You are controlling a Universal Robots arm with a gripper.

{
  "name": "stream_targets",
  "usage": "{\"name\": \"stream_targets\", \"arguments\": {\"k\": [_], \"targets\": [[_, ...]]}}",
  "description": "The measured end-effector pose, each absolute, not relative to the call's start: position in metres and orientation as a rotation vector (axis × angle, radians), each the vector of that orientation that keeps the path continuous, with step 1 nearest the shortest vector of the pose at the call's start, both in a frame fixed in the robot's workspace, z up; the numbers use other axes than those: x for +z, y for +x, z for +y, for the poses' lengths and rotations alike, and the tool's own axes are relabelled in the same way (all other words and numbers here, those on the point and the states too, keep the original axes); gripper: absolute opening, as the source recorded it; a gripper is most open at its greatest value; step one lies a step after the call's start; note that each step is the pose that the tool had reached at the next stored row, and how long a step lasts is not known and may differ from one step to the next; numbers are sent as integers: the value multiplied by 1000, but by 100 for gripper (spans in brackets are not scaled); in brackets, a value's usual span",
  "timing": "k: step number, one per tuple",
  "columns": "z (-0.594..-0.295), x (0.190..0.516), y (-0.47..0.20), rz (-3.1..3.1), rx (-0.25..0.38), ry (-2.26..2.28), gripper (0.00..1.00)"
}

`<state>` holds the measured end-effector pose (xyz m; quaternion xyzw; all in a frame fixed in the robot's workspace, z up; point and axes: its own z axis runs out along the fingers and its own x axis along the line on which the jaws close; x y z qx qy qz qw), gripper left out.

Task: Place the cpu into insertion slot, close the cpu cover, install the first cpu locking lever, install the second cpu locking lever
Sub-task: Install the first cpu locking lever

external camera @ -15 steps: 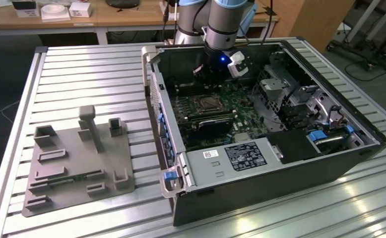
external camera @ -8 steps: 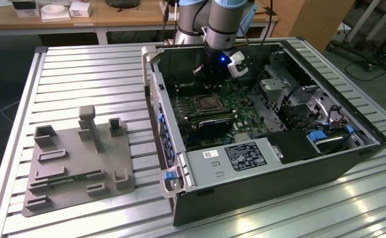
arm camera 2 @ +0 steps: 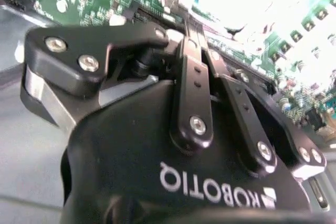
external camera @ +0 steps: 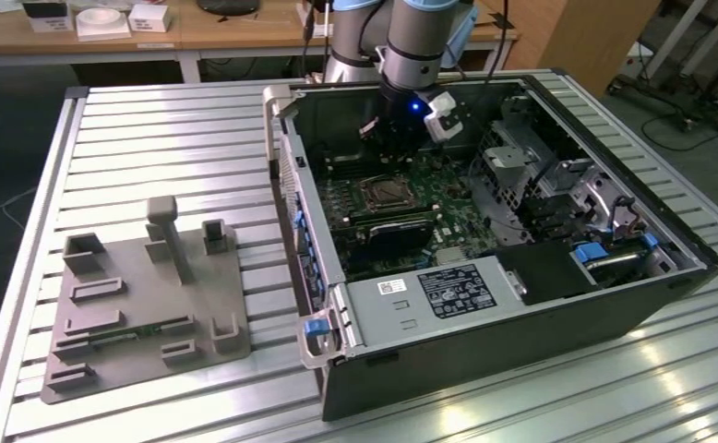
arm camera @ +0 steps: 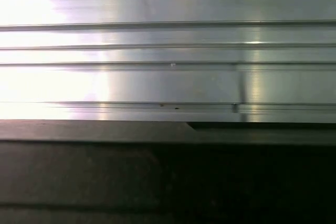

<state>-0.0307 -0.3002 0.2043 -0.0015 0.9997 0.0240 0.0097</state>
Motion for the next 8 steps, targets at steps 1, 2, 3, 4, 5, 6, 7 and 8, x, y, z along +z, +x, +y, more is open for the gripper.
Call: {"name": "stream_targets", "arguments": {"k": [1, 2, 3, 4, 5, 6, 7, 8], "targets": [[-300, 204, -31, 3121, 75, -5, 10], [-300, 204, -31, 3121, 75, -5, 10], [-300, 204, -30, 3121, 75, -5, 10], [-300, 204, -30, 3122, 75, -5, 10], [-300, 204, -29, 3121, 75, -5, 10], [-300, 204, -29, 3121, 75, -5, 10], [-300, 204, -29, 3121, 75, -5, 10], [-300, 204, -29, 3121, 75, -5, 10]]}}
